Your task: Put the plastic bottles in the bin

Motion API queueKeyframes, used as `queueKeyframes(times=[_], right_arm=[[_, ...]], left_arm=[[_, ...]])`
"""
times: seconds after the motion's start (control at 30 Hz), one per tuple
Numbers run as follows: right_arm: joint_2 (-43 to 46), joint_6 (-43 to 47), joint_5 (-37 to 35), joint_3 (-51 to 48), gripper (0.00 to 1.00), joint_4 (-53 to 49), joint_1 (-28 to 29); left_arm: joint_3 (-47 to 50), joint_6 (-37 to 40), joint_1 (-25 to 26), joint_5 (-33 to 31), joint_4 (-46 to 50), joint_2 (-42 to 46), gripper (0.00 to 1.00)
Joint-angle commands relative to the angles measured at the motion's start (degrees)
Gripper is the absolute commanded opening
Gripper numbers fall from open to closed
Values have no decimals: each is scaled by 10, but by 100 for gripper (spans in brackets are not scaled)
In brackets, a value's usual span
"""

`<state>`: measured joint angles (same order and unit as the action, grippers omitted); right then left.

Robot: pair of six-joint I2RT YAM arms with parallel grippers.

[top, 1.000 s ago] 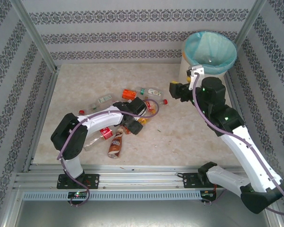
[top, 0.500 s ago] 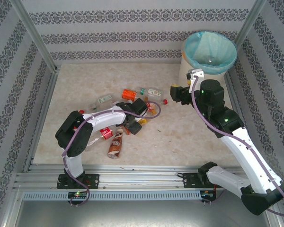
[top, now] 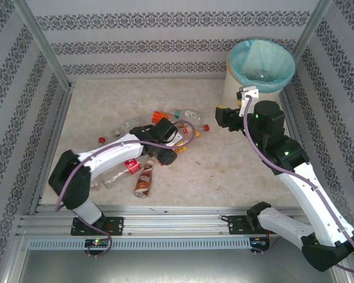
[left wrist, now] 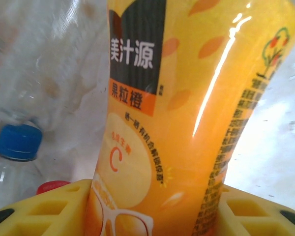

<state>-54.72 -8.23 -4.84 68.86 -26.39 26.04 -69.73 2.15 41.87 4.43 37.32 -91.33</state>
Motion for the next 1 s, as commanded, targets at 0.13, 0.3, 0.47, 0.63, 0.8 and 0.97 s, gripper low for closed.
queueKeyframes(times=[0.13,0.3,0.47,0.63,0.8,0.97], right_arm=[[-21,-13,163,35,71,46,6],[-81,-70,298,86,69,73,6],[-138,-128,363,142,64,82,8],[-168,-157,411,176,61,90,12],[-185,-163,458,191,61,99,29],[-198,-150,462,206,60,78,47]], left_arm=[[49,-24,-3,9,-104,154,51],[79,-33,-4,-20,-169,238,50],[93,-29,-4,-30,-194,297,50],[107,-32,-4,-24,-210,339,49],[103,-32,-4,-16,-204,347,48],[99,-31,-3,-10,-208,348,48]])
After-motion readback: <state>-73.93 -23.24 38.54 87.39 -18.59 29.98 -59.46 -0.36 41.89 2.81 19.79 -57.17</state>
